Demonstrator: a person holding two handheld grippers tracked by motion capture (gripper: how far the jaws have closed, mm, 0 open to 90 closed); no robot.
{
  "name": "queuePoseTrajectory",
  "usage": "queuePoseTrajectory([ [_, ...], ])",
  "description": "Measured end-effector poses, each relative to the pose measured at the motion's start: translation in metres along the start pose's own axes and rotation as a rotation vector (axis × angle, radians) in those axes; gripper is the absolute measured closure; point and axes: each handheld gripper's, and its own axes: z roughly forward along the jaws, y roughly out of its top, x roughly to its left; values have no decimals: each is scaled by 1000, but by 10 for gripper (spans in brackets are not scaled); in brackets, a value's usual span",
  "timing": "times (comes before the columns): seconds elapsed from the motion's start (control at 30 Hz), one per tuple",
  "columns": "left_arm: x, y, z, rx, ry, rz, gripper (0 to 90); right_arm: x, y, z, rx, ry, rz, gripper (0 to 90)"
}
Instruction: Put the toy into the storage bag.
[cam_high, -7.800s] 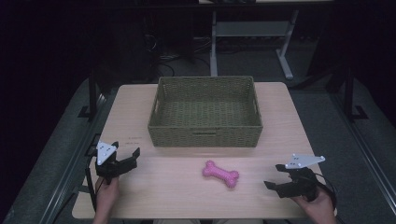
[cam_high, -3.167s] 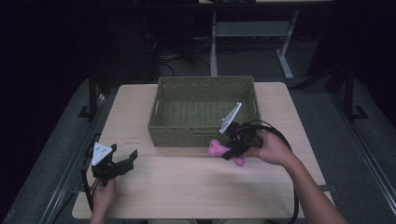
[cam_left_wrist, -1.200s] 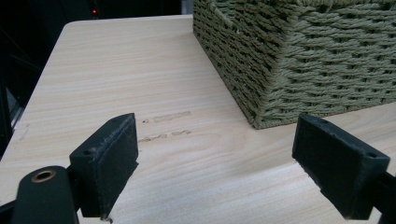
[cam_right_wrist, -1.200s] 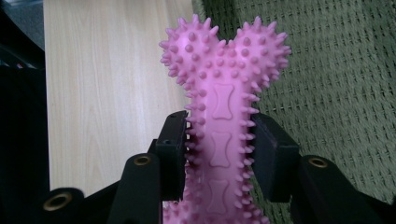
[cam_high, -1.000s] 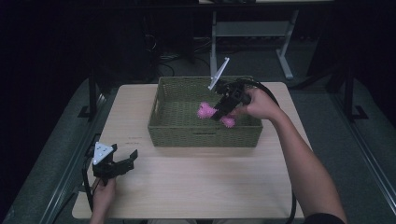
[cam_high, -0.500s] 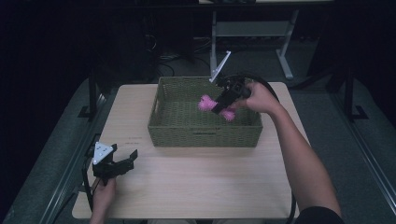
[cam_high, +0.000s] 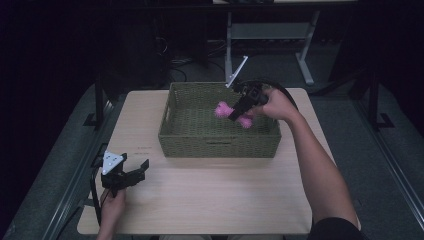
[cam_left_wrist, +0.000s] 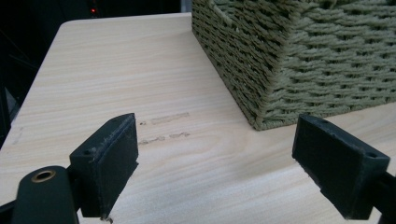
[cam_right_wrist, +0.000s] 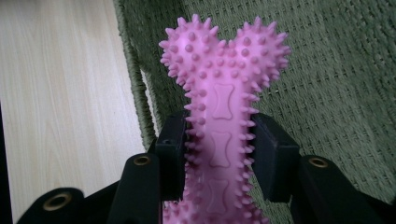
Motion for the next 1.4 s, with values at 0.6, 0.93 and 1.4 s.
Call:
queuePoseTrajectory([
  [0.6, 0, 0, 4, 9, 3, 4, 138, -16, -5, 30, 15, 43, 45, 578],
  [0.93, 0, -1, 4, 15, 2, 0, 138, -18, -11, 39, 28, 58, 52, 578],
  [1.4, 1, -1, 5, 16, 1, 1, 138, -21, -19, 51, 53, 68, 68, 578],
])
